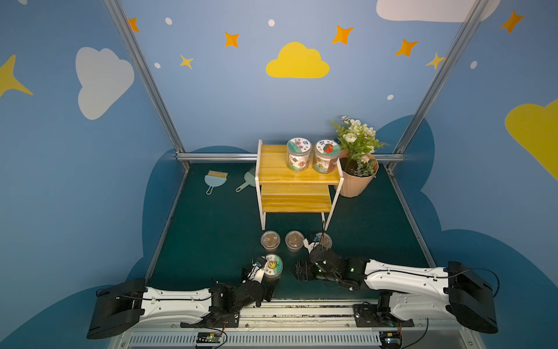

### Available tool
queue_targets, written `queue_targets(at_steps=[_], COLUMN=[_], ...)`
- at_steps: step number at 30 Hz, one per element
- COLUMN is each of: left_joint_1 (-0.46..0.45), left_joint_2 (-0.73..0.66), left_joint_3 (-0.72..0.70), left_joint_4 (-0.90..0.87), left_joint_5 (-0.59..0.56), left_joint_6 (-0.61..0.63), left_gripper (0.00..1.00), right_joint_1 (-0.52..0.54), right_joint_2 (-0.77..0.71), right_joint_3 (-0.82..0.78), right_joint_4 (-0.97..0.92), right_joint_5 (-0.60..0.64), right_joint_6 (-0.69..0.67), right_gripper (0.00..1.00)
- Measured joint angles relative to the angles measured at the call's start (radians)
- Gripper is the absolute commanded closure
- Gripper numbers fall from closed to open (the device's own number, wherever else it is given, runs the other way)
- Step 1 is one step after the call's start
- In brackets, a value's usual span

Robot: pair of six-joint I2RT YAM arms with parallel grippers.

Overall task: Place the seed container on the shelf
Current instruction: Pick up the seed jar at the center of the board.

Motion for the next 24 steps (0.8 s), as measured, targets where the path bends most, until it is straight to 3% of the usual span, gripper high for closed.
queue_targets(at_steps=[5,8,17,24], left_joint_1=[0.002,0.002,0.003,-0.002], left_joint_2=[0.12,0.22,0.58,0.544], left_joint_3=[0.0,0.011,0.135,0.108], left_joint_4=[0.101,0.178,0.394,0.412], left_joint_5=[-0.014,-0.035,-0.121,-0.121], left_joint_6=[0.004,0.016,0.024,0.024], left_gripper=[0.0,0.0,0.0,0.0], right_joint_1=[-0.004,-0.004,0.003,0.001], right_joint_2=[0.037,0.071,0.138,0.12], right_joint_3=[0.0,0.001,0.051,0.042], right_joint_4=[0.034,0.044,0.043,0.043], right_joint_5=[-0.006,-0.014,-0.023,-0.012], right_joint_6=[0.002,0.003,0.004,0.008], right_gripper=[0.15,0.22,0.24,0.23])
